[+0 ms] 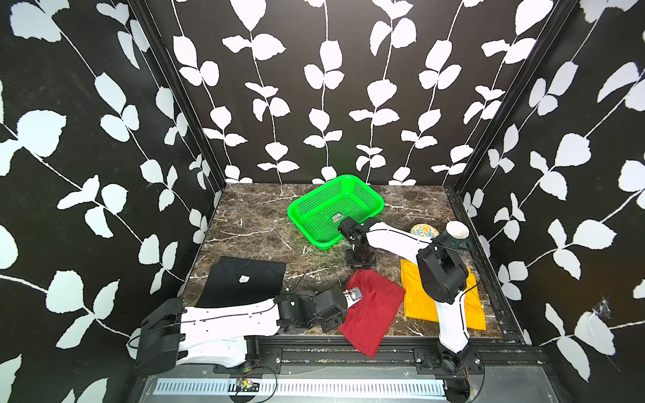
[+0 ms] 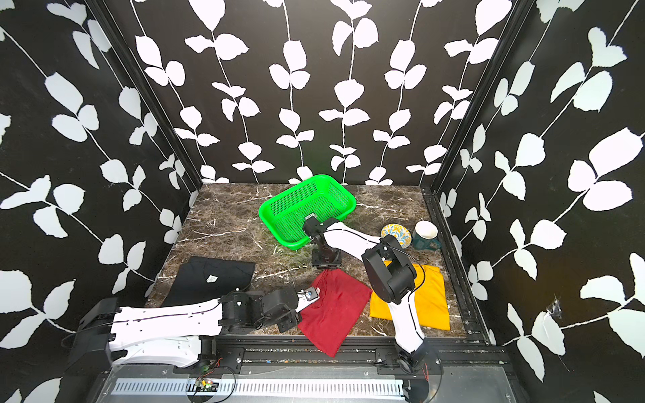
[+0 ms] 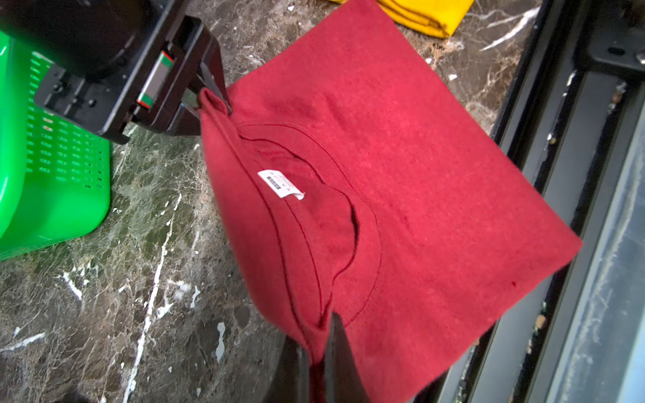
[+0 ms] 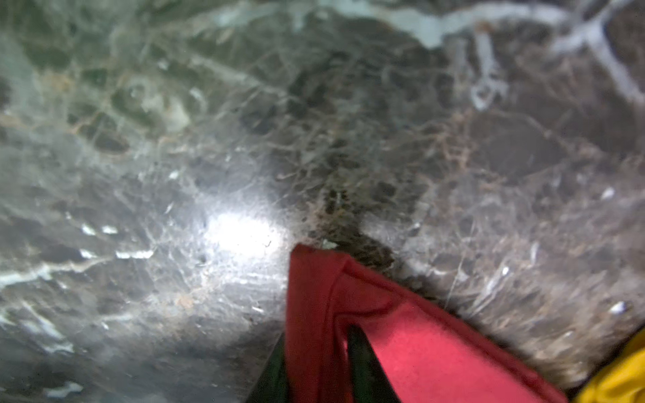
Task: Put the folded t-shirts into the basket
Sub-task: Pick up the T-shirt from the center of the board.
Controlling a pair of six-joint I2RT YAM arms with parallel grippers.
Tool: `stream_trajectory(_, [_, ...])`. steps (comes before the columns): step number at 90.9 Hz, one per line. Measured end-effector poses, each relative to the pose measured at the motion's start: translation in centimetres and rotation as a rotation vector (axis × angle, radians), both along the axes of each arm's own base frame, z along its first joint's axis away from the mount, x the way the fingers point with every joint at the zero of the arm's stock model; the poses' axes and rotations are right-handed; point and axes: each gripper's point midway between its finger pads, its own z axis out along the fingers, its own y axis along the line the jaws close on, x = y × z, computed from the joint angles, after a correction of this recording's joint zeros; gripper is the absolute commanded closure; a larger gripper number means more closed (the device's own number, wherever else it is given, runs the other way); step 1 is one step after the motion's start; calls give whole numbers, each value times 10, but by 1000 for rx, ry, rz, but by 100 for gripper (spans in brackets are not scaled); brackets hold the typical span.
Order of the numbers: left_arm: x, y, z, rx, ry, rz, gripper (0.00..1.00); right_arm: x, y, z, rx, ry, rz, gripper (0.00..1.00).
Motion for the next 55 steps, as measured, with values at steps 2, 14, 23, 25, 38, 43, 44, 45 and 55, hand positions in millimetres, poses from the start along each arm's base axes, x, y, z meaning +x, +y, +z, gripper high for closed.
stream_trajectory(2, [0, 1, 1, -6, -1, 2, 100, 0, 0, 0, 3, -1, -5, 86])
stream_trajectory(14, [0, 6, 7, -34, -7, 13, 100, -3, -6, 10, 25, -16, -21, 94])
stream_trajectory(23, [-1, 7, 14, -67, -6, 18, 100, -3, -12, 36, 68, -64, -50, 95])
stream_trajectory(25, [-1, 7, 16, -75, -5, 19, 100, -3, -14, 45, 81, -81, -58, 95])
stream_trajectory(38, [-6, 4, 24, -109, 19, 10, 100, -2, -20, 105, 183, -219, -93, 95])
stream_trajectory(43, [-6, 0, 32, -127, 22, 10, 100, -1, -23, 129, 219, -279, -102, 97])
stream_trajectory(44, [-5, 0, 34, -131, 21, 11, 100, -2, -23, 133, 224, -288, -104, 97])
stream_trajectory(45, [-5, -2, 37, -139, 19, 11, 100, -1, -24, 137, 229, -298, -107, 97])
stream_trajectory(55, [3, -6, 68, -219, 9, 40, 100, 3, -35, 174, 256, -411, -139, 98])
